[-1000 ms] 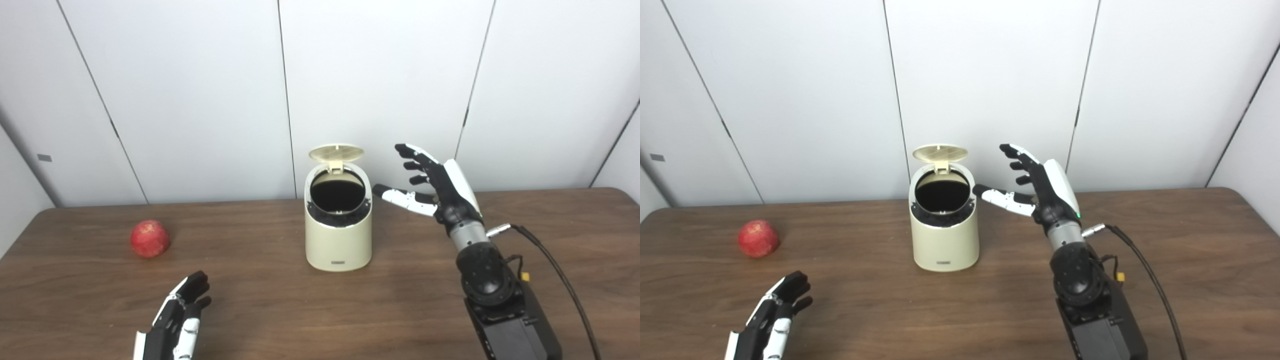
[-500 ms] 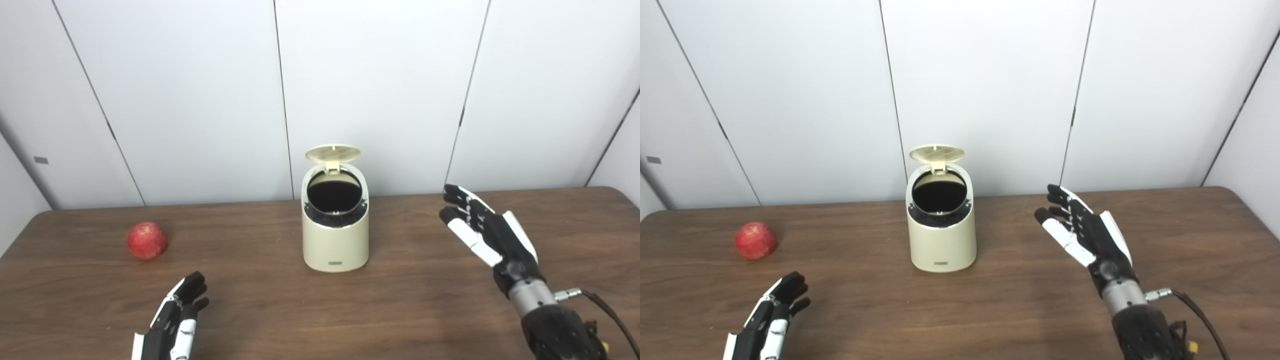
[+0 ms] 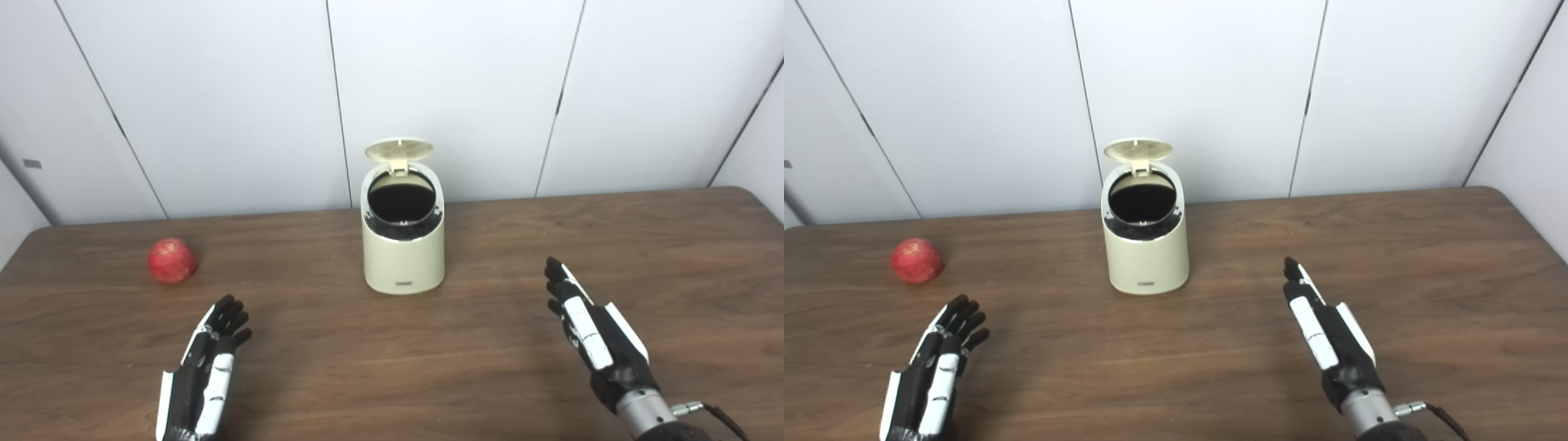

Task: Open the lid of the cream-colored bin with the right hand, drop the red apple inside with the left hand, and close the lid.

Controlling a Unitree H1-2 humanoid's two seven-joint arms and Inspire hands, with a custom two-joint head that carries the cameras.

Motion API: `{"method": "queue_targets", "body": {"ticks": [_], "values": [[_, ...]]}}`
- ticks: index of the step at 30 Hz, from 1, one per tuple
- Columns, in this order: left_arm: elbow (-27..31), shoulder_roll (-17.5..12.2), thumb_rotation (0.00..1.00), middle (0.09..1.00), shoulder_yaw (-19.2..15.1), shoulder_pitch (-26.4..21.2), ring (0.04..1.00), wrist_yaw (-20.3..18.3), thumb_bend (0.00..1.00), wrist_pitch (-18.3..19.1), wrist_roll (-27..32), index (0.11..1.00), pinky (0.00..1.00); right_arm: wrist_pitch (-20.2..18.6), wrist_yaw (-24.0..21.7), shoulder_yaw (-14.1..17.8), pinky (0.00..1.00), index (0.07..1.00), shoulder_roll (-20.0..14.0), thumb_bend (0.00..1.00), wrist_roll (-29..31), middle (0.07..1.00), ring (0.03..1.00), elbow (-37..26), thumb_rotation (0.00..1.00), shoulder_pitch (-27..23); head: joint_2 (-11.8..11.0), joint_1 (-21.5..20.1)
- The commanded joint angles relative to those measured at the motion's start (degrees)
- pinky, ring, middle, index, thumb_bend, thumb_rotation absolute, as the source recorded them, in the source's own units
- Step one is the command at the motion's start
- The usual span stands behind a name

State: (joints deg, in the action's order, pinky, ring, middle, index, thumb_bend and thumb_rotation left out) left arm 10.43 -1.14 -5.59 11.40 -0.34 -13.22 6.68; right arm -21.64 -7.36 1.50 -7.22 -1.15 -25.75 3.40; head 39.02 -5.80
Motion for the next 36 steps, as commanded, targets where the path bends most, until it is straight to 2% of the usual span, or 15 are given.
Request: {"method": "queue_targets", "body": {"ticks": [1, 8, 13, 17, 19, 24, 28, 33, 36], "values": [[0.5, -1.3, 0.68, 0.881, -0.4, 1.9, 0.869, -0.4, 0.55, 0.1, -0.3, 0.893, 0.83, 4.8, 1.4, 1.0, 0.96, 1.000, 0.8, 0.58, 1.1, 1.000, 1.000, -0.1, 0.99, -0.4, 0.3, -0.1], [1.9, -1.3, 0.69, 0.875, -0.9, 2.2, 0.869, -0.2, 0.56, 1.4, -1.0, 0.882, 0.83, 12.6, 3.0, 2.0, 0.97, 0.994, 2.3, 0.59, 1.2, 1.000, 1.000, 4.8, 1.00, 0.3, 1.2, 0.3], [2.9, -0.9, 0.69, 0.868, -0.8, 2.8, 0.855, -0.3, 0.54, 1.9, -1.7, 0.878, 0.81, 16.3, 2.7, 2.9, 1.00, 1.000, 1.9, 0.58, 3.6, 1.000, 1.000, 7.8, 1.00, 0.4, 0.7, 4.3], [2.7, -0.7, 0.68, 0.869, -0.4, 3.2, 0.858, -0.5, 0.53, 1.1, -2.3, 0.880, 0.81, 18.9, 2.5, 3.6, 1.00, 1.000, 1.3, 0.56, 4.8, 1.000, 1.000, 9.9, 1.00, 0.7, 0.0, 8.2], [2.4, -0.5, 0.68, 0.873, -0.1, 3.2, 0.863, -0.6, 0.53, 0.4, -2.8, 0.882, 0.81, 19.5, 2.6, 4.1, 1.00, 1.000, 1.0, 0.59, 5.4, 1.000, 1.000, 10.8, 1.00, 0.8, -0.4, 9.8], [2.5, 0.0, 0.70, 0.906, 1.1, 3.6, 0.886, -0.5, 0.51, 0.3, -4.4, 0.919, 0.84, 20.5, 2.3, 5.7, 1.00, 1.000, 0.4, 0.60, 8.1, 1.000, 1.000, 12.6, 1.00, 0.6, -1.6, 15.9], [2.6, 0.5, 0.69, 0.923, 1.7, 3.5, 0.899, 0.0, 0.52, 1.1, -4.9, 0.930, 0.86, 20.8, 1.6, 6.5, 1.00, 1.000, -0.7, 0.58, 10.1, 1.000, 1.000, 13.0, 1.00, 0.6, -2.1, 19.1], [6.1, -0.1, 0.69, 0.951, 2.7, 4.1, 0.924, -0.6, 0.51, 6.0, -5.5, 0.972, 0.88, 17.0, 1.8, 6.7, 1.00, 1.000, -0.9, 0.53, 11.6, 1.000, 1.000, 9.8, 1.00, 0.7, -3.3, 22.6], [9.4, -0.9, 0.66, 0.948, 2.6, 4.3, 0.920, -0.4, 0.51, 9.0, -7.1, 0.979, 0.89, 14.8, 2.2, 6.4, 1.00, 1.000, -0.6, 0.52, 11.4, 1.000, 1.000, 7.6, 1.00, 0.7, -4.1, 24.4]]}}
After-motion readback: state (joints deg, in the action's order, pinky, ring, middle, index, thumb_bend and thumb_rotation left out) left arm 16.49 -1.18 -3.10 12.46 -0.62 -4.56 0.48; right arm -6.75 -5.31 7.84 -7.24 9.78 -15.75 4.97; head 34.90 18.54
